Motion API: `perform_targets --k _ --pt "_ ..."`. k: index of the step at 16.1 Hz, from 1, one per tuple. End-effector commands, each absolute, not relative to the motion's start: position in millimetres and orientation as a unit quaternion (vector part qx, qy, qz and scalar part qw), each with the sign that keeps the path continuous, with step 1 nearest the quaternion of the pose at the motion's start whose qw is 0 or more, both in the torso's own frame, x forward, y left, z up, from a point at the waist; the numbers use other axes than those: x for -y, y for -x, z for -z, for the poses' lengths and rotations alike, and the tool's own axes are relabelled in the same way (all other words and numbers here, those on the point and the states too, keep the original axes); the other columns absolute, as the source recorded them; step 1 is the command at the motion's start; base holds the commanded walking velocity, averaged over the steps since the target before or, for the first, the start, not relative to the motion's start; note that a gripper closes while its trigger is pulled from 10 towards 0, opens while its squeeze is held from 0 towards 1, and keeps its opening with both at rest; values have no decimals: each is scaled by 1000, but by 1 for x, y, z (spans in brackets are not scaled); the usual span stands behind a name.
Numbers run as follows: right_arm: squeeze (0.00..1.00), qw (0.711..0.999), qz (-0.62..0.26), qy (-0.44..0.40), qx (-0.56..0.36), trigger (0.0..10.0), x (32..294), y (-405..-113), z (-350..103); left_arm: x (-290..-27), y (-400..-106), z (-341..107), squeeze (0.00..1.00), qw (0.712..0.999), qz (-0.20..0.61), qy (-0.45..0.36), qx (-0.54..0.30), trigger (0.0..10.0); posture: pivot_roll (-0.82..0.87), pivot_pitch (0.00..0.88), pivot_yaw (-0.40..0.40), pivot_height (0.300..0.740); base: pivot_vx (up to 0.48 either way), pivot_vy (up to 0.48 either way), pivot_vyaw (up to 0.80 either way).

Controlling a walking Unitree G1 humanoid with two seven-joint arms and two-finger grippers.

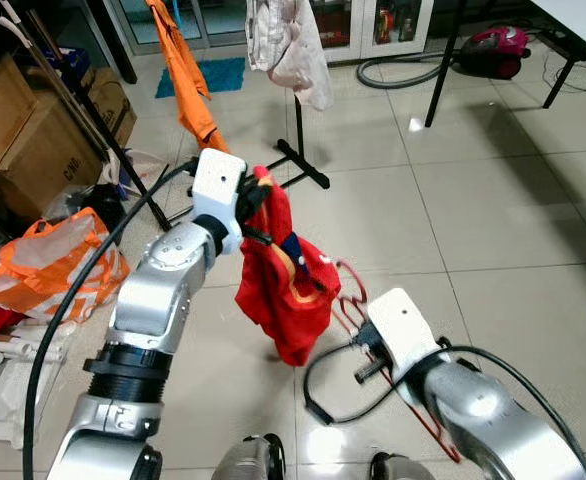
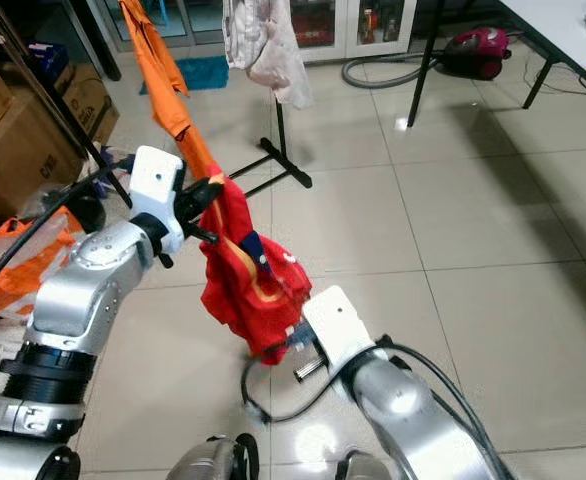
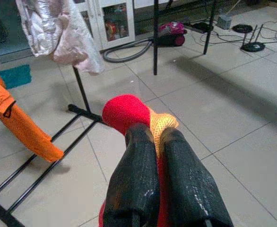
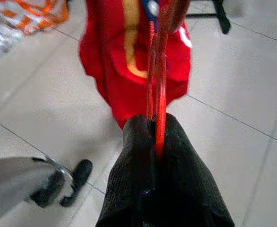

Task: Hang hanger

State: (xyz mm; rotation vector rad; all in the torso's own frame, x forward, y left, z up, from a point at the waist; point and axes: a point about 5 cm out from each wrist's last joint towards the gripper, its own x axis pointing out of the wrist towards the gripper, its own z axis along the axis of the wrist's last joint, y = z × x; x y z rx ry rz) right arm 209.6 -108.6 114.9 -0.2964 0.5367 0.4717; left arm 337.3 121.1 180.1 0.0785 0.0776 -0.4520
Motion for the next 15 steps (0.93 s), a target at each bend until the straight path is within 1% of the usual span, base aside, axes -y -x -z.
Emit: perform_targets --k 1,5,6,8,10,11,13,15 --pt "0 928 -232 133 -258 10000 105 -211 -115 -121 -335 -186 0 974 223 -41 -22 10000 16 131 161 740 0 0 0" --pt "0 926 -237 130 -262 10000 98 -211 -111 -124 -340 -190 0 979 200 -29 -17 10000 17 123 166 740 0 0 0" --pt "0 921 -237 158 -265 10000 97 -211 -108 -121 -343 -192 0 980 196 -32 -16 10000 20 123 170 740 0 0 0" --pt "0 922 -234 161 -263 10000 96 -211 -108 -120 -343 -192 0 980 197 -30 -16 10000 22 124 170 740 0 0 0" --pt "0 926 -203 193 -253 10000 101 -216 -108 -117 -345 -196 0 980 199 -17 -17 10000 22 123 175 740 0 0 0" --pt "0 931 -140 250 -226 10000 111 -226 -111 -114 -345 -200 0 980 200 -2 -16 10000 25 123 176 740 0 0 0" --pt "0 935 -97 269 -211 10000 116 -230 -115 -114 -346 -201 0 980 201 0 -16 10000 28 120 180 740 0 0 0" --pt "0 931 -83 280 -221 10000 118 -229 -112 -114 -347 -201 0 980 198 -5 -17 10000 29 119 182 740 0 0 0"
